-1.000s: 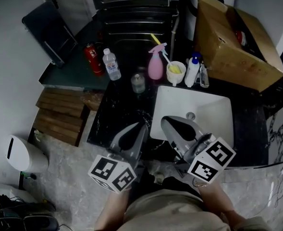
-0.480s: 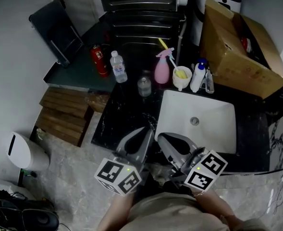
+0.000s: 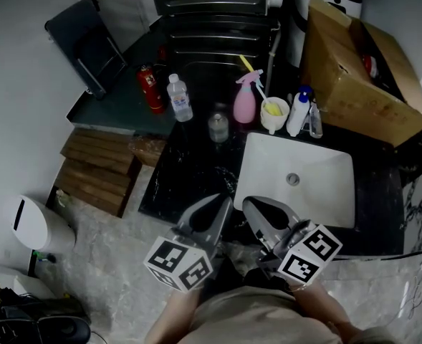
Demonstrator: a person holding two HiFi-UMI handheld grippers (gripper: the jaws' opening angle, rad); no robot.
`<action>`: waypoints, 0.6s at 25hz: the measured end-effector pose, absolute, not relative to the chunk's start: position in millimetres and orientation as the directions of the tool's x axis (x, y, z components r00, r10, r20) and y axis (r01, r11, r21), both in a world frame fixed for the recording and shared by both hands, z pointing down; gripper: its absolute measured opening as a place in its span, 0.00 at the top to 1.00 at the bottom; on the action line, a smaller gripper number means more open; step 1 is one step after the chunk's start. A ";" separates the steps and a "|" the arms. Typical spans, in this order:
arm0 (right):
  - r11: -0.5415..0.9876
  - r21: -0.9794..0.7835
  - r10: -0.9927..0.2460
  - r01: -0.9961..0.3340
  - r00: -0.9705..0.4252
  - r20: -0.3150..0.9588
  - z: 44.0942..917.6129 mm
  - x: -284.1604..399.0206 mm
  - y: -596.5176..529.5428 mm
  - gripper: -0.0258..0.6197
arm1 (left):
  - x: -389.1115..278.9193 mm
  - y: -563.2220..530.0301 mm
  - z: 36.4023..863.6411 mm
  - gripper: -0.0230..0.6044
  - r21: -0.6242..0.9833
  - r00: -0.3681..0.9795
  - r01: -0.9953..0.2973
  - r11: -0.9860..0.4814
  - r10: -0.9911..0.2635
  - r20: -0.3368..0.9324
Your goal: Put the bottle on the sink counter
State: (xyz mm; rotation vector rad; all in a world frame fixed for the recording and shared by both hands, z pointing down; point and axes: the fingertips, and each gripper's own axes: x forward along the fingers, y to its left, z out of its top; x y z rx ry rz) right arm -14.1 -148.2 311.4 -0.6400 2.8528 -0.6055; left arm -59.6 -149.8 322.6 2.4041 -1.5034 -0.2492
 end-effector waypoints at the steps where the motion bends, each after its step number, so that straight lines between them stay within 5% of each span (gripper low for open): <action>1: 0.827 -0.417 -0.439 -0.378 -0.897 -0.058 312.0 -14.5 -147.9 0.96 | -59.4 -149.9 323.4 0.95 0.337 0.441 -0.846 -0.412 -0.897 0.009; 15: 0.824 -0.420 -0.441 -0.380 -0.896 -0.056 313.6 -15.6 -147.7 0.96 | -53.2 -146.4 336.6 0.95 0.360 0.486 -0.823 -0.439 -0.873 0.046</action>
